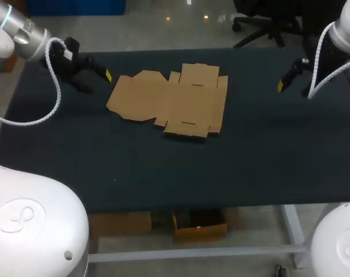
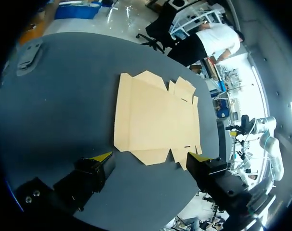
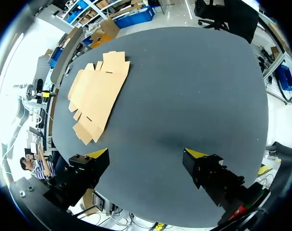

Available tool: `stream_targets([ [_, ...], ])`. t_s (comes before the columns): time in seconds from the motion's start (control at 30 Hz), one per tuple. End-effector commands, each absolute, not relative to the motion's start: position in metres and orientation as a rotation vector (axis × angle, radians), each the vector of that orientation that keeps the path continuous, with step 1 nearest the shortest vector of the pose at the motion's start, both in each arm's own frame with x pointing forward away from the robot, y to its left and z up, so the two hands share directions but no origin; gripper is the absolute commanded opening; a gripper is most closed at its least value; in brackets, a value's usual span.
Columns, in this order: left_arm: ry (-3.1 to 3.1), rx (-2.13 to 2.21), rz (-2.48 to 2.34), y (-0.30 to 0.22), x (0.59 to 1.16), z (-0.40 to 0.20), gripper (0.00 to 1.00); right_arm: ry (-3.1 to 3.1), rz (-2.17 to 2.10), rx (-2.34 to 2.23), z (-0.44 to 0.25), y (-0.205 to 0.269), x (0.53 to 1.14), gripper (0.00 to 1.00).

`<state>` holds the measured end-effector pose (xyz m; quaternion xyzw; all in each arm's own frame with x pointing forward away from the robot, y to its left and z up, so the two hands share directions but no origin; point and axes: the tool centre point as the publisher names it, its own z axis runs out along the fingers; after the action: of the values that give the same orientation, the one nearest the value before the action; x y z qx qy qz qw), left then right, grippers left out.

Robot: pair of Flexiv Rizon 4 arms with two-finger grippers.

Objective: Assemble the packaging by folding the flat box into shape, placing the metal phone stand inside, and closing the box properly

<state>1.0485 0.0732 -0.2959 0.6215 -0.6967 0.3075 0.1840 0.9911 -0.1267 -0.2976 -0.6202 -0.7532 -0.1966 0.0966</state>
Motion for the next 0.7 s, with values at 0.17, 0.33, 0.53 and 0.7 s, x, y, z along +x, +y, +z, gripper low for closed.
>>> stream_targets([
  [0.17,-1.973,1.672,0.736,0.069,1.056,-0.317,1.0,-2.171,-0.573,-1.837,-0.304,-0.123,0.985,1.0],
  [0.33,-1.961,1.671,0.73,0.068,1.058,-0.326,1.0,-2.152,-0.555,-1.844,-0.311,-0.119,0.982,1.0],
  [0.53,-1.947,1.658,0.739,0.072,1.06,-0.34,1.0,-2.157,-0.544,-1.828,-0.32,-0.111,0.978,1.0],
  [0.7,-1.936,1.644,0.741,0.072,1.061,-0.349,1.0,-2.14,-0.538,-1.827,-0.326,-0.111,0.975,1.0],
])
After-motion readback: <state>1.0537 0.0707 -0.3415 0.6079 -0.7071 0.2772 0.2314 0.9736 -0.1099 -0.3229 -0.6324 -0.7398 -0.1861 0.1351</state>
